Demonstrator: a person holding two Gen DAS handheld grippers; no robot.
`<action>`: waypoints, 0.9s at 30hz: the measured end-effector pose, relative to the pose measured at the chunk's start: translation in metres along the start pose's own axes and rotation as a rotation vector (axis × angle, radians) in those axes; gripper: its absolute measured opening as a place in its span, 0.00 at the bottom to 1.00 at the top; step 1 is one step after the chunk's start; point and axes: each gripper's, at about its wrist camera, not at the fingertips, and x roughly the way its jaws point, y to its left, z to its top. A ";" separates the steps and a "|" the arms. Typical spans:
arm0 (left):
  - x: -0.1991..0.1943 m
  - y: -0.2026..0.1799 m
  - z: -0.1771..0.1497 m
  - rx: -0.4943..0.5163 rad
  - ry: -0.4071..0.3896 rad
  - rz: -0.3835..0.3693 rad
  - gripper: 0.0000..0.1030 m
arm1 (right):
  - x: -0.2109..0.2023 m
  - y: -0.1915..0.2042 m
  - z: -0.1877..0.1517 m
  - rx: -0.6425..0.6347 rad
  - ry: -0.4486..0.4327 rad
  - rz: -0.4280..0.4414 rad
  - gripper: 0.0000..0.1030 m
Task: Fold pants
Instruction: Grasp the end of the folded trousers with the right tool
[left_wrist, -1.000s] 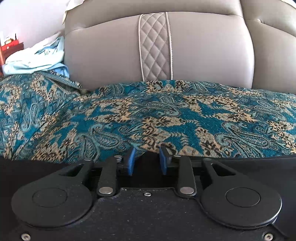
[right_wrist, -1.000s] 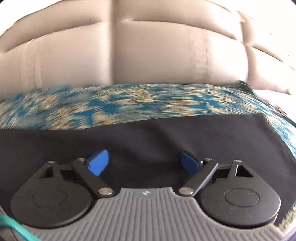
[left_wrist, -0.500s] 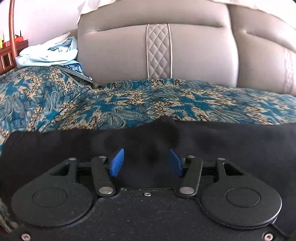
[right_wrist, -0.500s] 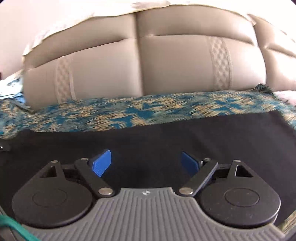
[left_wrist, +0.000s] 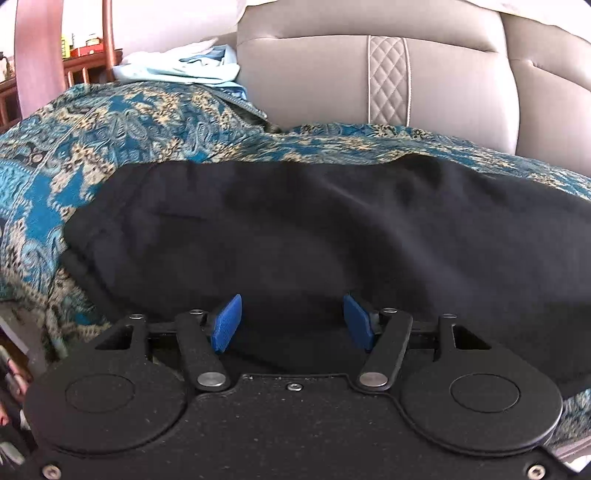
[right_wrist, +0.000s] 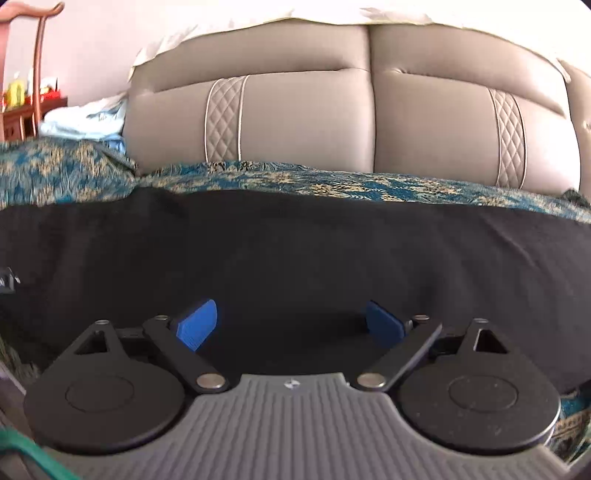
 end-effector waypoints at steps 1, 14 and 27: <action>-0.001 0.002 -0.002 0.000 -0.001 0.000 0.59 | 0.000 -0.002 -0.001 -0.009 0.001 -0.014 0.93; -0.004 0.003 -0.003 0.033 0.020 0.012 0.61 | -0.018 -0.173 0.005 0.346 0.075 -0.301 1.00; 0.001 -0.002 0.005 0.018 0.064 0.058 0.63 | -0.102 -0.338 -0.025 1.072 -0.136 -0.499 0.99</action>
